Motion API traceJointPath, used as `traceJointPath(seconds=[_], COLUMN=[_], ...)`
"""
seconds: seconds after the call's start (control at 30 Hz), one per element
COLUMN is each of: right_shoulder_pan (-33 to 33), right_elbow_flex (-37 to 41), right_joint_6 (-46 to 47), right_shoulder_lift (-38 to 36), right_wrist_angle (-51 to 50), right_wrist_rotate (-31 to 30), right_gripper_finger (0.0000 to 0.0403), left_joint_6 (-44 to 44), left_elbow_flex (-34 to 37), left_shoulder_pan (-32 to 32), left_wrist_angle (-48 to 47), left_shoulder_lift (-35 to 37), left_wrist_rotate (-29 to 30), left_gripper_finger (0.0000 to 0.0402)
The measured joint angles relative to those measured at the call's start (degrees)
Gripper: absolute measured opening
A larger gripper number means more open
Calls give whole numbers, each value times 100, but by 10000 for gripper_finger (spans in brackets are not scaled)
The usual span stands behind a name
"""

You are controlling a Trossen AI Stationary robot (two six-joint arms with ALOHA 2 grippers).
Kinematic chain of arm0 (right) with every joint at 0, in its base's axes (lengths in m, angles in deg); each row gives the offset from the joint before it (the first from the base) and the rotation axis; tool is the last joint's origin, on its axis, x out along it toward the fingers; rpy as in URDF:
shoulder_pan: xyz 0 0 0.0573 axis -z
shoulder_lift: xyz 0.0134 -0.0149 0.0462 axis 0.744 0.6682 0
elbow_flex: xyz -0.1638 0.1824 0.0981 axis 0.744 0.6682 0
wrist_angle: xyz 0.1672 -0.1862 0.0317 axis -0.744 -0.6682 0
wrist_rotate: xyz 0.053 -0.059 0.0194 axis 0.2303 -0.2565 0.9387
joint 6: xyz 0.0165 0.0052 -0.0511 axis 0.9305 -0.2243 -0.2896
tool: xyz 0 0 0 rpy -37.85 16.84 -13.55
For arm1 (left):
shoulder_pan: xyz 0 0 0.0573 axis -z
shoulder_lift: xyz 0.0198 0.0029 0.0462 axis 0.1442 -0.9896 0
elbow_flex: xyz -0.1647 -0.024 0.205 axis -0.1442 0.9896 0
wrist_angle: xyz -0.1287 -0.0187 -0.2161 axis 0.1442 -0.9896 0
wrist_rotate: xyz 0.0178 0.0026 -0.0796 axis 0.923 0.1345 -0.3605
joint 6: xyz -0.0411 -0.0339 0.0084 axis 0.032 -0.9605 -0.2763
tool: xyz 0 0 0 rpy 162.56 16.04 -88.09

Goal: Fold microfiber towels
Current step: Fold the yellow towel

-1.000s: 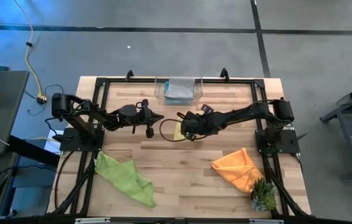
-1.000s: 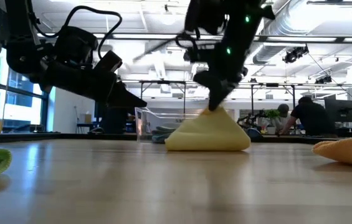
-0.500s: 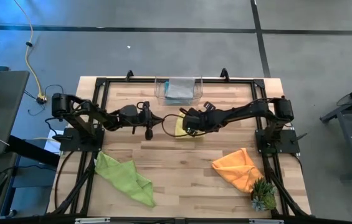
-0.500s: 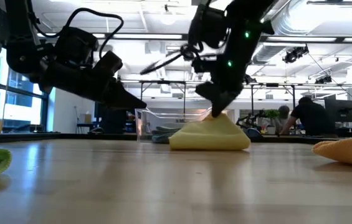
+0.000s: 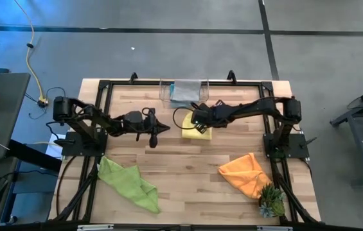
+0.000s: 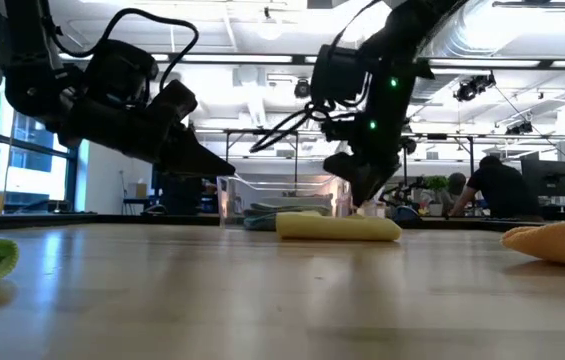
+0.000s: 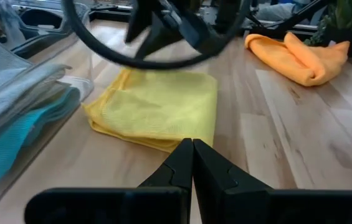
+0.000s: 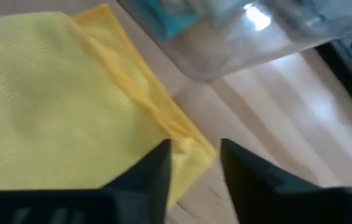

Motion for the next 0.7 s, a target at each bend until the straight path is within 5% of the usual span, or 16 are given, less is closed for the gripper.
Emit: traceJointPath(seconds=[0.13,0.2,0.33,0.47,0.7], right_shoulder_pan=[13,-5,-123,-246,-491], right_elbow_flex=[-469,-459,242,1053,1899], right_joint_6=[-220,-483,-567,-208,177], right_shoulder_lift=[-128,-326,-474,-411,-376], right_wrist_angle=[-865,-686,827,2326,3456], right_wrist_rotate=[-29,527,1645,1835,2418], right_gripper_finger=[195,193,119,16,28], left_joint_6=[-44,-52,-101,-177,-221], left_elbow_flex=[0,0,0,1,0], left_shoulder_pan=[73,75,18,-92,-104], left_wrist_angle=[-8,-43,-175,-172,-358], left_shoulder_lift=[0,-1,52,74,74], left_wrist_rotate=[19,42,66,66,63], left_gripper_finger=[0,0,0,0,0])
